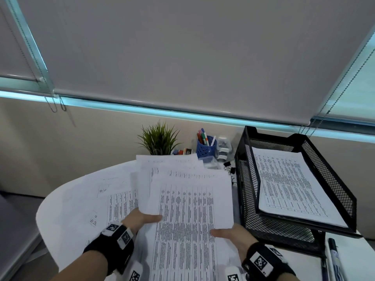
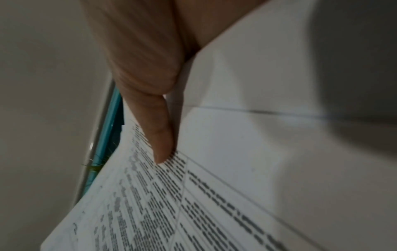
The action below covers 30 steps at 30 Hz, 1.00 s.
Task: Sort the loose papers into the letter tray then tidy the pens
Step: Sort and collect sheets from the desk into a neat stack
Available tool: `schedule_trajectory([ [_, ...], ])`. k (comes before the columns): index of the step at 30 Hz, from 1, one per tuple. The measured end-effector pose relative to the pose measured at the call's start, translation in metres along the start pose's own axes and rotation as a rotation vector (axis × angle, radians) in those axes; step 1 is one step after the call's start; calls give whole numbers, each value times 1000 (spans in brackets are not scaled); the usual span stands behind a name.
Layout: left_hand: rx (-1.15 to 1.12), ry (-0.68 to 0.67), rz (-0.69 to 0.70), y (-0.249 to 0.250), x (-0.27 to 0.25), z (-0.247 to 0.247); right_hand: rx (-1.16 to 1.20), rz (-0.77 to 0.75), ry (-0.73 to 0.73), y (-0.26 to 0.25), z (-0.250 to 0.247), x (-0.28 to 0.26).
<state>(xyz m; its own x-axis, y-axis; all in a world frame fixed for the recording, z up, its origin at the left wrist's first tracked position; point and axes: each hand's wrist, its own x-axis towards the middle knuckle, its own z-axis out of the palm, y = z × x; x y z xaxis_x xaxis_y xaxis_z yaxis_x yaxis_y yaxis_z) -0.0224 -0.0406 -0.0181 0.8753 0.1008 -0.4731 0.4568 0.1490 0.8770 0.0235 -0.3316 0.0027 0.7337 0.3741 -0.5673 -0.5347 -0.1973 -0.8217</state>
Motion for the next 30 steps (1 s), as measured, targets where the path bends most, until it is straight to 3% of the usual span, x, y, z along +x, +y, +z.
schedule_trajectory([
  [8,-142,6,312,71,-14,1,-139,-306,159,-51,3,0],
  [13,-168,41,464,105,-21,4,-13,-471,184,-82,7,-7],
  [17,-151,40,461,110,-21,7,50,-542,146,-85,12,-12],
  [23,-43,42,333,86,-12,19,152,-553,122,-75,20,-7],
  [27,-133,118,374,92,-5,26,207,-580,160,-84,26,-9],
  [30,-171,73,444,103,-10,26,217,-632,207,-94,22,-14],
])
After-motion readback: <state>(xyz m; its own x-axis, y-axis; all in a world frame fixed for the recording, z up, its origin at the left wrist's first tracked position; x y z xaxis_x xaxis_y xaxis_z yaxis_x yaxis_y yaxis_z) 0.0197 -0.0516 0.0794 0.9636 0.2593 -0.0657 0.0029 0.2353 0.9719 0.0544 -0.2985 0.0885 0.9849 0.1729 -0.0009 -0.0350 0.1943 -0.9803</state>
